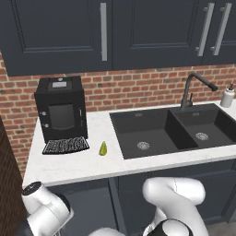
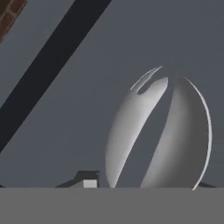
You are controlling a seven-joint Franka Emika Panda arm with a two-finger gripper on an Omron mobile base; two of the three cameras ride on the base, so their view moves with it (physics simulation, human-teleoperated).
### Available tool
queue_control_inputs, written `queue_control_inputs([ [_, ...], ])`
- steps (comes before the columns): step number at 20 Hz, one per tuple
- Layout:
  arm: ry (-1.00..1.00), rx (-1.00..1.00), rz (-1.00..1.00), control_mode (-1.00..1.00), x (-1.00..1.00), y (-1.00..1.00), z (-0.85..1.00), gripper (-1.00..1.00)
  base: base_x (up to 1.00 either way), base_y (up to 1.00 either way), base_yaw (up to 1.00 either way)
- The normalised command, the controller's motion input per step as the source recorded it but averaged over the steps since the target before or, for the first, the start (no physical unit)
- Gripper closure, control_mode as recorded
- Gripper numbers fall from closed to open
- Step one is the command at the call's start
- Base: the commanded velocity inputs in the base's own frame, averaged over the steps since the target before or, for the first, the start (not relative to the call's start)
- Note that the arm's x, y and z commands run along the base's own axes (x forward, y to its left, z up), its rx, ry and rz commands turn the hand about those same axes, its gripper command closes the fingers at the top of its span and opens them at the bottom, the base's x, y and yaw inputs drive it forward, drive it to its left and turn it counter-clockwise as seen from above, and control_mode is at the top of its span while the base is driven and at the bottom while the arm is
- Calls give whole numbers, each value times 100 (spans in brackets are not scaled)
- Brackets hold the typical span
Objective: Pick the tongs from the drawer and place it on the counter.
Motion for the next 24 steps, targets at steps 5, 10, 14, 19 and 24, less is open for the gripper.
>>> queue_control_inputs([
  [5,-8,0,-1,-100,22,-73,95,100,0,0,0],
  [10,-8,0,0,-100,48,-89,80,100,0,0,0],
  [14,-2,4,0,-100,53,-86,65,100,0,0,0],
  [19,0,6,-2,-100,63,-86,49,100,0,0,0],
  [24,1,3,-4,-100,83,-68,19,100,0,0,0],
])
